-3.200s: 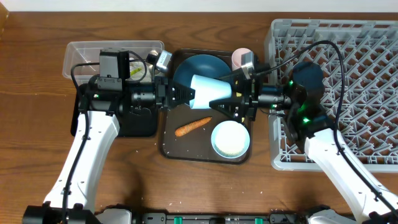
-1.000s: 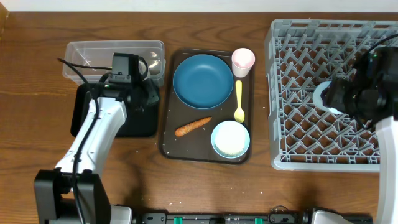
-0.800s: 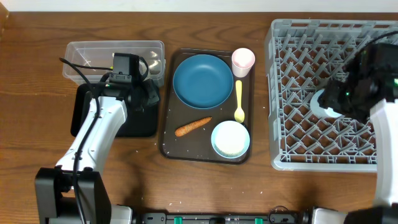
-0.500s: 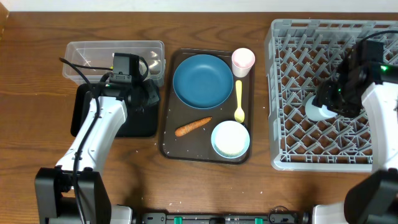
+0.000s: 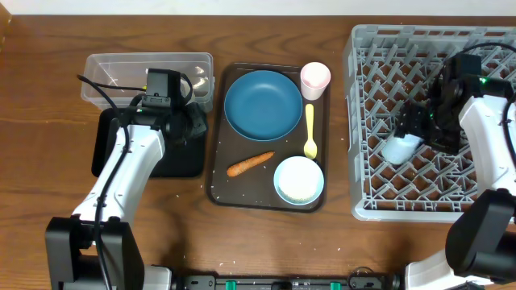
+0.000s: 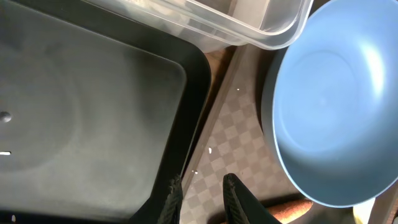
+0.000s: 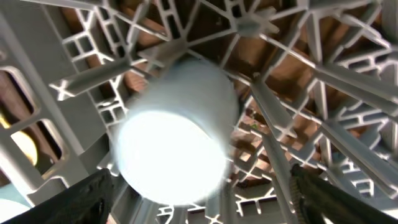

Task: Sort waste into correct bins and load items into the dishwasher rack
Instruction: 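Carry cup with right gripper and place it upside down in rack, then reach left gripper to white bowl of rice and grasp its rim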

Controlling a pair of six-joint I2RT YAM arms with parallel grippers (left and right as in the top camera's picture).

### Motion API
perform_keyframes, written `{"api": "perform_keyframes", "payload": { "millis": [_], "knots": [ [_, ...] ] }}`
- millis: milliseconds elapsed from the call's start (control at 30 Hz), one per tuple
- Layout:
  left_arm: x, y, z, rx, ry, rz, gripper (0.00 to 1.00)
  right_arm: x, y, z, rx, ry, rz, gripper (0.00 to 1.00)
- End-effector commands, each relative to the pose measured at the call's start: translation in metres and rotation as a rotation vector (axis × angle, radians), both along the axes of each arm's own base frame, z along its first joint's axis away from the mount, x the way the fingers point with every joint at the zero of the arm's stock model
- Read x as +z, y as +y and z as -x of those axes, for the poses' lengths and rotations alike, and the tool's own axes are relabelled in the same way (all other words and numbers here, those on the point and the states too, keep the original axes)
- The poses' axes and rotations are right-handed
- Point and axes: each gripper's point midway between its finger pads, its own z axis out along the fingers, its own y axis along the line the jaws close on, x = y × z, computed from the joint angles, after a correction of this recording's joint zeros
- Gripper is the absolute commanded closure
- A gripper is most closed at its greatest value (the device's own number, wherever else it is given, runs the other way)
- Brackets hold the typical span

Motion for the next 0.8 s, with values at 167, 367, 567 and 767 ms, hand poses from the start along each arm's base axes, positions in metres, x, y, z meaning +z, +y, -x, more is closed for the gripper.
{"api": "perform_keyframes", "payload": {
  "millis": [167, 367, 567, 767],
  "knots": [
    [-0.005, 0.002, 0.003, -0.003, 0.014, -0.011, 0.74, 0.029, 0.018, -0.024, 0.051, -0.103, -0.084, 0.09],
    [0.019, -0.023, 0.003, -0.16, -0.063, 0.031, 0.71, 0.067, 0.031, -0.032, 0.122, -0.171, -0.088, 0.07],
    [0.041, -0.065, 0.018, -0.351, -0.139, -0.004, 0.68, 0.091, 0.067, -0.036, 0.235, -0.255, -0.152, 0.06],
    [0.042, -0.107, 0.04, -0.497, -0.139, -0.003, 0.66, 0.092, 0.092, -0.035, 0.309, -0.261, -0.161, 0.06]
  ]
}}
